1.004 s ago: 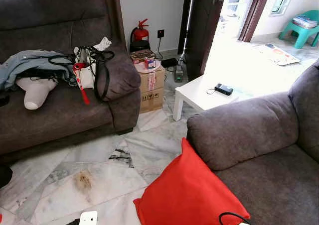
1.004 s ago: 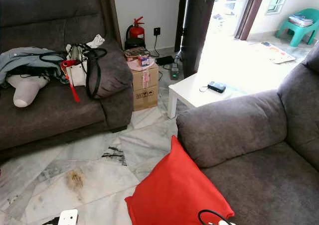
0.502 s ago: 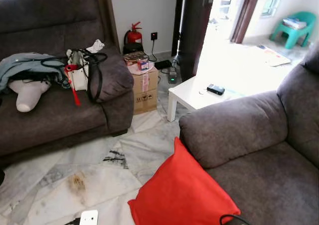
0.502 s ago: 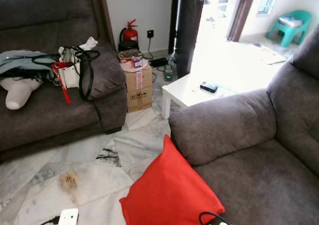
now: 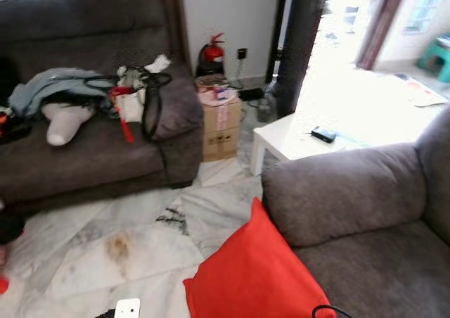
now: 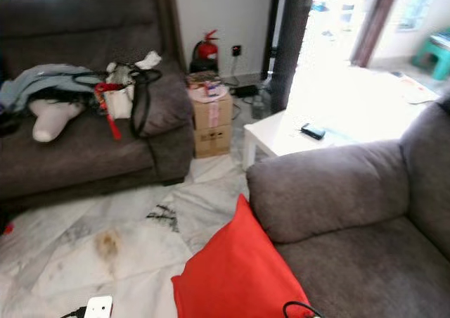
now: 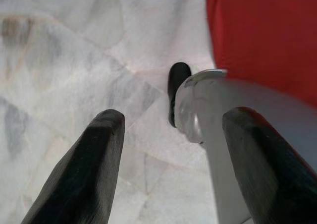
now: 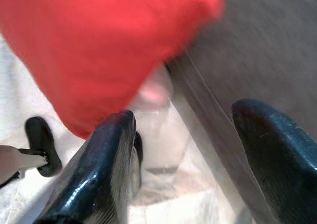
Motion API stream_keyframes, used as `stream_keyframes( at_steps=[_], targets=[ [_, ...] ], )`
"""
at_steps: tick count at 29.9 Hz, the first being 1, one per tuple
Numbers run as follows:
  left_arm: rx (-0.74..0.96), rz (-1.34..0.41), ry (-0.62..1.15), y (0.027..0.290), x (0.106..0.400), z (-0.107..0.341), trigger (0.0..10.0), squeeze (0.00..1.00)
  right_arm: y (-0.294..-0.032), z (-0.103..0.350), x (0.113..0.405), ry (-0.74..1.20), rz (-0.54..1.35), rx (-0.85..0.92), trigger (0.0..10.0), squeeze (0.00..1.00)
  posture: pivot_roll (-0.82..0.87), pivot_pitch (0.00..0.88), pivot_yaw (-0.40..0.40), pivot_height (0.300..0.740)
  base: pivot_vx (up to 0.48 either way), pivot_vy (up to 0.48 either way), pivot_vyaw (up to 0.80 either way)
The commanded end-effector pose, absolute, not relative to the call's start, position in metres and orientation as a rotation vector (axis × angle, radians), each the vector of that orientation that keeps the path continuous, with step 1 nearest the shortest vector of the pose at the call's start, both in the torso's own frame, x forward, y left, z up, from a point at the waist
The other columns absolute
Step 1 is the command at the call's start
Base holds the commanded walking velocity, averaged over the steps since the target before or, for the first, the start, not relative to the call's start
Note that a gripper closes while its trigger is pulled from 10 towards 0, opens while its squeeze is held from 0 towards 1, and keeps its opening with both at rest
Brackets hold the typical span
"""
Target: Move the pillow to the sofa from floor
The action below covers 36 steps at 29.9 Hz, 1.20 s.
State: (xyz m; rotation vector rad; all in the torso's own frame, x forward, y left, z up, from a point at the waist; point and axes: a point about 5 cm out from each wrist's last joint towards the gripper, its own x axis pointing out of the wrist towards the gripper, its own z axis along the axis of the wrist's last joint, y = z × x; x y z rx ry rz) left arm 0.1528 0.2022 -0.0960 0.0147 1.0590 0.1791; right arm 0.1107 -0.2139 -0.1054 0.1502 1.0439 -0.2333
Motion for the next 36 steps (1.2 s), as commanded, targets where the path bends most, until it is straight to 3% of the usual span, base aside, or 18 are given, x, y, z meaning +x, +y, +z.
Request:
stream_keyframes(
  at_steps=[1, 10, 36],
  targets=[
    [0.045, 0.174, 1.054, 0.2066, 0.1539, -0.0948, 10.0, 0.0, -0.212, -0.1067, 0.1071, 1.052, -0.238, 0.158, 10.0, 0.0, -0.06, 0.0, -0.039, 0.74, 0.0, 0.0, 0.0],
    [0.052, 0.168, 1.054, 0.2065, 0.1541, -0.0947, 10.0, 0.0, -0.212, -0.1068, 0.107, 1.053, -0.239, 0.158, 10.0, 0.0, -0.06, 0.0, -0.038, 0.74, 0.0, -0.35, 0.0],
    [0.019, 0.174, 1.044, 0.2062, 0.1542, -0.0945, 10.0, 0.0, -0.2116, -0.1065, 0.1071, 1.034, -0.264, 0.186, 10.0, 0.0, -0.06, 0.0, -0.035, 0.74, 0.0, 0.0, 0.0]
  ],
)
